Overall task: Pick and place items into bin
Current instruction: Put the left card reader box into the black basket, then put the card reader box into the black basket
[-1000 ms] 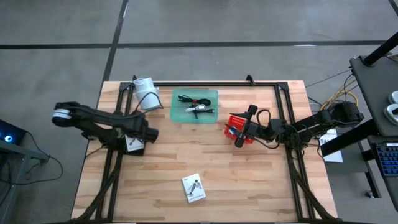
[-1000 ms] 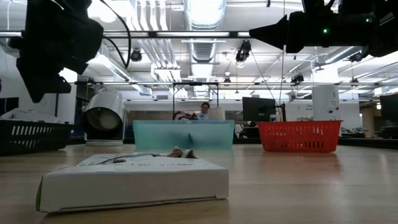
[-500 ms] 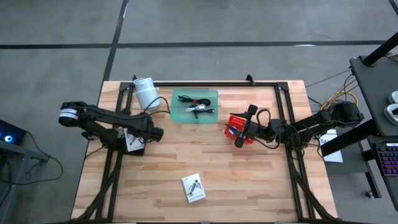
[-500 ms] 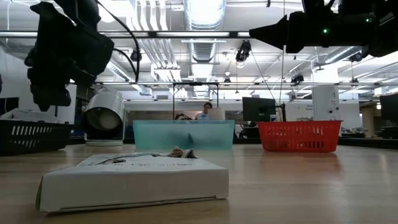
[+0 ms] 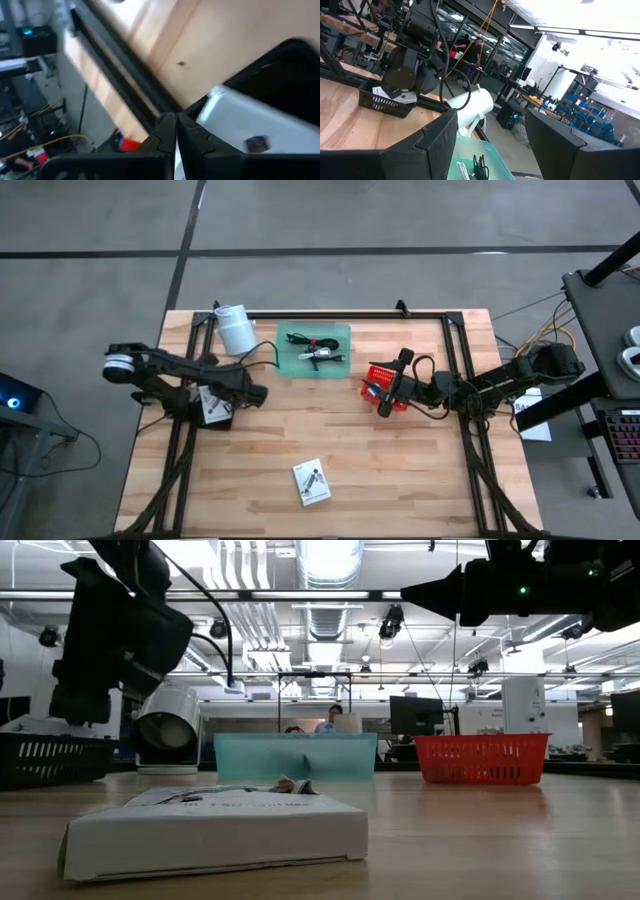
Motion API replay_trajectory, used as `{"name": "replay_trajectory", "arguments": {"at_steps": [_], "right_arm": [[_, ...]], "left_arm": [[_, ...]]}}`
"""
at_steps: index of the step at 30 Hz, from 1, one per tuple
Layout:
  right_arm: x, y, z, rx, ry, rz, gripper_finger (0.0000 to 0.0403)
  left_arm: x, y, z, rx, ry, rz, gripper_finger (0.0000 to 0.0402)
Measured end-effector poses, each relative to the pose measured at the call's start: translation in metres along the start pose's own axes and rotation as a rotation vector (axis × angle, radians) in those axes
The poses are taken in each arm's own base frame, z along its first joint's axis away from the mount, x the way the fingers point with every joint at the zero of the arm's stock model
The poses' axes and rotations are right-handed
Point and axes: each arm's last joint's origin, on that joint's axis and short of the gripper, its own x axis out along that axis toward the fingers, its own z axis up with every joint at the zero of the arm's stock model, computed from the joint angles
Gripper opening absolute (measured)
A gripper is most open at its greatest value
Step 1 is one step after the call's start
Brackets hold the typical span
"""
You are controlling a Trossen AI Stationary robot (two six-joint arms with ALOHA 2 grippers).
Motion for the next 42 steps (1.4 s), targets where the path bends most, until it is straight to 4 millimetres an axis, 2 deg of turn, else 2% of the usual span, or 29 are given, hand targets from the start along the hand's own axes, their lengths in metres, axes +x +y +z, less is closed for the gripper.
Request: {"name": "replay_trajectory", "arguments": {"at_steps": [5,9,14,20,28,38,42], "right_arm": [[0.000,0.000,0.000,0.000,0.001,0.000,0.0219],[0.000,0.000,0.000,-0.005,0.000,0.000,0.0219],[0.000,0.000,0.000,-0.005,0.000,0.000,0.0219],[0.000,0.000,0.000,-0.005,0.001,0.000,0.0219],[0.000,0.000,0.000,-0.005,0.001,0.000,0.0219],[0.000,0.000,0.000,-0.006,0.003,0.001,0.0219],[0.000,0.000,0.000,-0.006,0.003,0.001,0.0219]], "left_arm": [[0.000,-0.005,0.003,0.090,0.013,-0.075,0.0000],[-0.001,-0.002,0.000,0.093,0.038,-0.087,0.0000],[-0.009,0.002,0.000,0.115,0.036,-0.142,0.0000],[-0.021,0.003,0.004,0.242,0.059,-0.275,0.0000],[-0.028,0.018,-0.004,0.245,0.147,-0.147,0.0000],[-0.012,0.015,-0.015,0.210,0.194,-0.125,0.0000],[-0.007,0.012,-0.017,0.224,0.224,-0.170,0.0000]]}}
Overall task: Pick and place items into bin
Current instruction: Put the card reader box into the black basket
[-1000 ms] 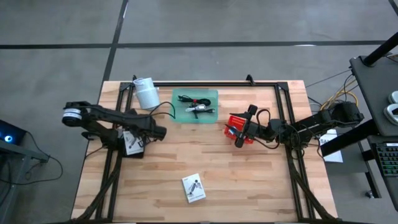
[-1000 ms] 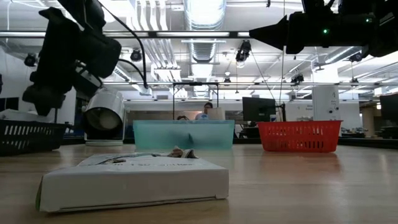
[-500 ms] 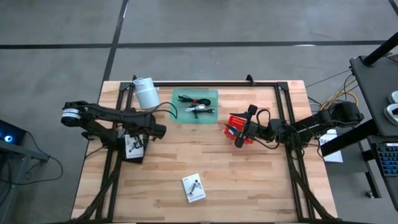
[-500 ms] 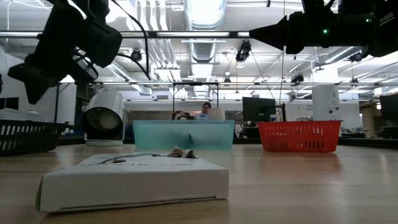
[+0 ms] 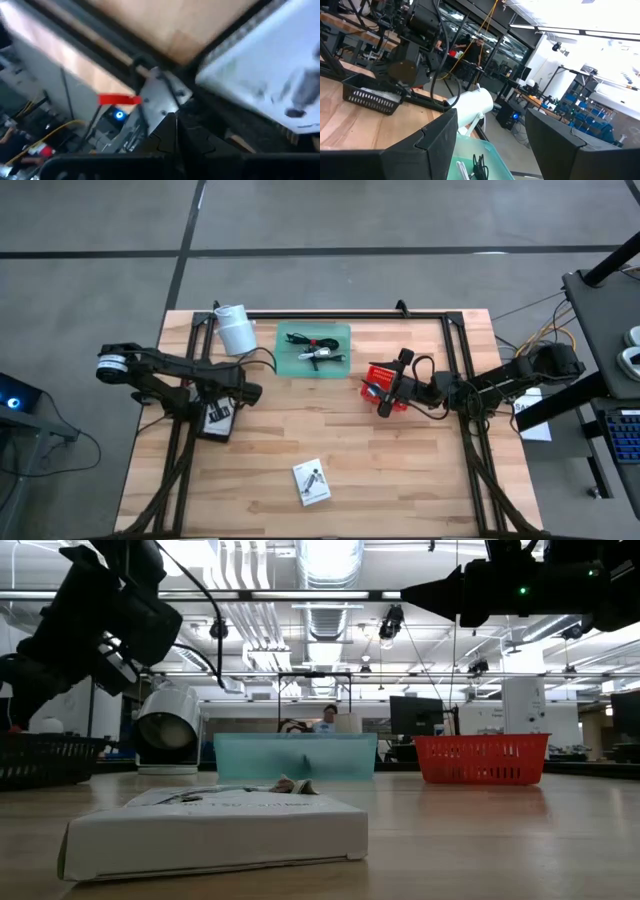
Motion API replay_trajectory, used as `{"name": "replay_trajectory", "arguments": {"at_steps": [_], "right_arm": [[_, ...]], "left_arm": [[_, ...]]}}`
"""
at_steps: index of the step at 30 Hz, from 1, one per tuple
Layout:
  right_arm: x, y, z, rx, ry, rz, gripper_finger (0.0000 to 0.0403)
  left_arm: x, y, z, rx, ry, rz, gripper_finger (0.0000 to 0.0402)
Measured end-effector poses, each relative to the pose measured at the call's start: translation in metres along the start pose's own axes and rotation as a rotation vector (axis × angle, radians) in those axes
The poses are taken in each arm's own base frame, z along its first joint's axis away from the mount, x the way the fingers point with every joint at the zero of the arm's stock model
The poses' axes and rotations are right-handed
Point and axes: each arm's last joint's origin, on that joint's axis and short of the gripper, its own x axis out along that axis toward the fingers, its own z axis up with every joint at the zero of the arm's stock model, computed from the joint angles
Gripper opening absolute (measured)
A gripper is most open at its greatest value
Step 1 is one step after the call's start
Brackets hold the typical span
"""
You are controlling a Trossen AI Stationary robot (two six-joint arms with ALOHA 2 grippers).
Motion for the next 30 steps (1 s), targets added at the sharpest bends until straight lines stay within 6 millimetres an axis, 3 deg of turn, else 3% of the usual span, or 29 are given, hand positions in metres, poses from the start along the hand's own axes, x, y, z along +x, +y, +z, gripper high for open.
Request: {"name": "replay_trajectory", "arguments": {"at_steps": [11,22,27,30], "right_arm": [[0.000,0.000,0.000,0.000,-0.001,0.000,0.0219],[0.000,0.000,0.000,0.000,0.000,0.000,0.0219],[0.000,0.000,0.000,0.001,0.000,0.000,0.0219],[0.000,0.000,0.000,0.001,0.000,0.000,0.0219]], "left_arm": [[-0.011,-0.002,0.006,0.043,-0.087,-0.098,0.0000],[-0.052,-0.017,0.040,0.093,-0.698,-0.493,0.0000],[-0.071,-0.033,0.059,0.246,-0.936,-0.634,0.0002],[-0.075,-0.047,0.069,0.333,-0.998,-0.665,0.0023]]}}
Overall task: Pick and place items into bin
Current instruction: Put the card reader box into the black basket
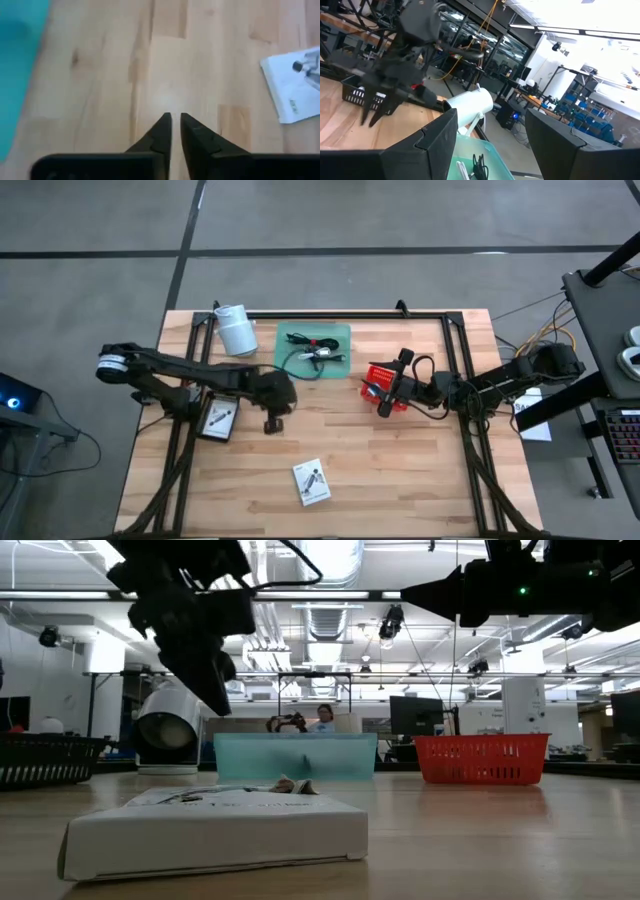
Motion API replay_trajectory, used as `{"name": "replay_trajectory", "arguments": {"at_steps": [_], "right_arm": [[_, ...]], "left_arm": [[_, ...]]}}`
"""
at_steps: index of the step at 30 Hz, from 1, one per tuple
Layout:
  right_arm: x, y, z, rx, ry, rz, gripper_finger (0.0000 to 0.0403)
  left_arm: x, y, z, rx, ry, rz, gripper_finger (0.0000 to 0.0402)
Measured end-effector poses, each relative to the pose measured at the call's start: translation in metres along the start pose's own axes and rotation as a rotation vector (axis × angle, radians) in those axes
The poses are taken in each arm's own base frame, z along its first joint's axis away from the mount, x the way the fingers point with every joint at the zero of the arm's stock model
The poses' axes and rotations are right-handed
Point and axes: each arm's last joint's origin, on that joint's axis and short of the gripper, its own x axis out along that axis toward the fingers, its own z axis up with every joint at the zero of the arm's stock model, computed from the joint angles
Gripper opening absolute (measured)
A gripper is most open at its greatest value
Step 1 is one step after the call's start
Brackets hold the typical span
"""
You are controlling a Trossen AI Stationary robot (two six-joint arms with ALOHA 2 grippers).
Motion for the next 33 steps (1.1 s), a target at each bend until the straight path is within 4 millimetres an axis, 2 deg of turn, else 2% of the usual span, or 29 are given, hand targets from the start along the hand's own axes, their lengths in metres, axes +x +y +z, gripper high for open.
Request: {"name": "replay_trajectory", "arguments": {"at_steps": [5,9,12,16,20,28,33], "right_arm": [[0.000,0.000,0.000,-0.001,0.001,-0.001,0.0219],[0.000,0.000,0.000,0.000,0.001,-0.002,0.0219],[0.000,0.000,0.000,0.004,0.004,-0.007,0.0219],[0.000,-0.002,-0.001,0.003,0.039,-0.062,0.0219],[0.000,-0.003,-0.003,-0.002,0.077,-0.109,0.0219],[-0.001,-0.003,-0.005,-0.010,0.105,-0.127,0.0219],[-0.002,-0.004,-0.006,-0.016,0.133,-0.169,0.0219]], "left_arm": [[0.024,-0.017,0.015,0.125,0.031,-0.031,0.0103],[0.043,-0.042,0.036,0.298,0.038,-0.077,0.0172],[0.056,-0.061,0.047,0.424,0.068,-0.101,0.0197],[0.064,-0.080,0.055,0.503,0.146,-0.109,0.0202],[0.070,-0.094,0.061,0.542,0.150,-0.122,0.0190],[0.065,-0.115,0.066,0.612,0.094,-0.154,0.0161],[0.068,-0.133,0.063,0.719,0.023,-0.187,0.0157]]}}
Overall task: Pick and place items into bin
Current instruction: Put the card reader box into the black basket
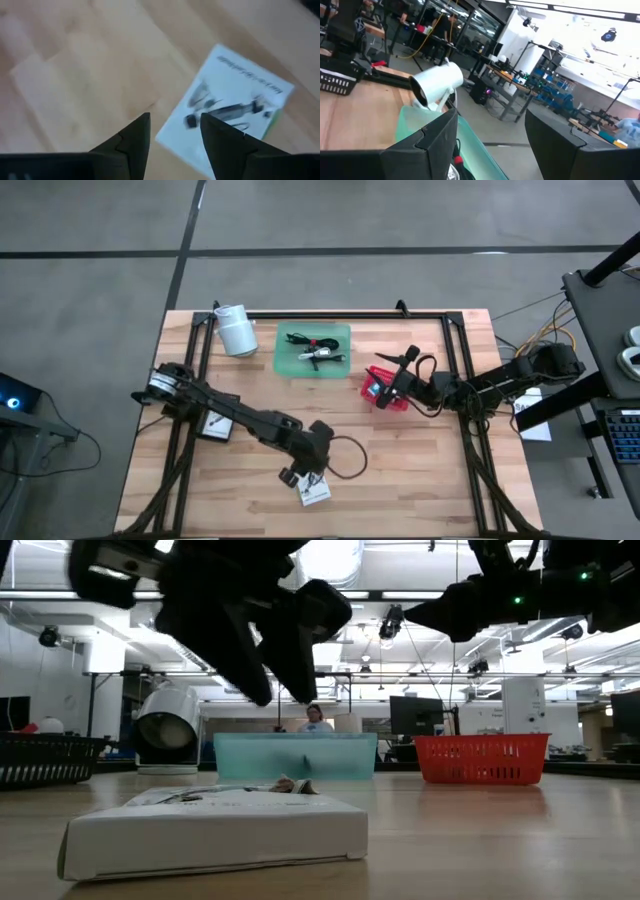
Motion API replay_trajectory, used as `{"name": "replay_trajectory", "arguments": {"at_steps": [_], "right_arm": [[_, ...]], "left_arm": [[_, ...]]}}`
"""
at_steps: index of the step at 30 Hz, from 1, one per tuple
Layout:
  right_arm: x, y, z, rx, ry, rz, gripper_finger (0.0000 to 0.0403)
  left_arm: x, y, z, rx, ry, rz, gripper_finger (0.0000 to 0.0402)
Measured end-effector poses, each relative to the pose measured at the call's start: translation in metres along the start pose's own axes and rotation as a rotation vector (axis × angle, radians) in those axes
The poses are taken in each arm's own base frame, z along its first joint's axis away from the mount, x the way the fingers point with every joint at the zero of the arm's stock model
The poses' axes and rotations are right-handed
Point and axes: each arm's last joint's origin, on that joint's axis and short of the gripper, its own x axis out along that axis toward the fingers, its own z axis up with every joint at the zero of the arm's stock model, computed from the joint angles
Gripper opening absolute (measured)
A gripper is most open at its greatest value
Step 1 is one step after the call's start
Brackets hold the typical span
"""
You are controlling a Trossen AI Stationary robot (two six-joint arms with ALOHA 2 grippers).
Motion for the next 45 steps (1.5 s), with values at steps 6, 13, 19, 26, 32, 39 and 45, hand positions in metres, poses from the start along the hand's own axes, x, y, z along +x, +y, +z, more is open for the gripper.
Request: {"name": "replay_trajectory", "arguments": {"at_steps": [6,13,19,26,32,39,45], "right_arm": [[0.000,0.000,0.000,0.000,0.000,0.000,0.0219],[0.000,0.000,0.000,-0.001,0.000,0.000,0.0219],[0.000,0.000,0.000,-0.001,0.000,0.001,0.0219],[-0.001,0.000,-0.001,-0.009,0.000,0.002,0.0219],[-0.001,0.000,-0.001,-0.016,0.001,0.002,0.0219],[-0.001,0.000,-0.001,-0.017,0.001,0.002,0.0219],[-0.001,0.000,-0.001,-0.020,0.001,0.002,0.0219]], "left_arm": [[0.011,-0.008,0.003,0.042,-0.022,-0.005,0.0157],[0.030,-0.010,0.000,0.077,-0.010,-0.013,0.0157],[0.046,-0.010,-0.005,0.091,0.009,-0.020,0.0157],[0.058,-0.010,-0.007,0.100,0.015,-0.042,0.0157],[0.058,-0.012,-0.007,0.158,-0.002,-0.092,0.0147],[0.069,-0.009,-0.014,0.154,0.000,-0.169,0.0088],[0.072,-0.005,-0.016,0.152,0.004,-0.169,0.0045]]}}
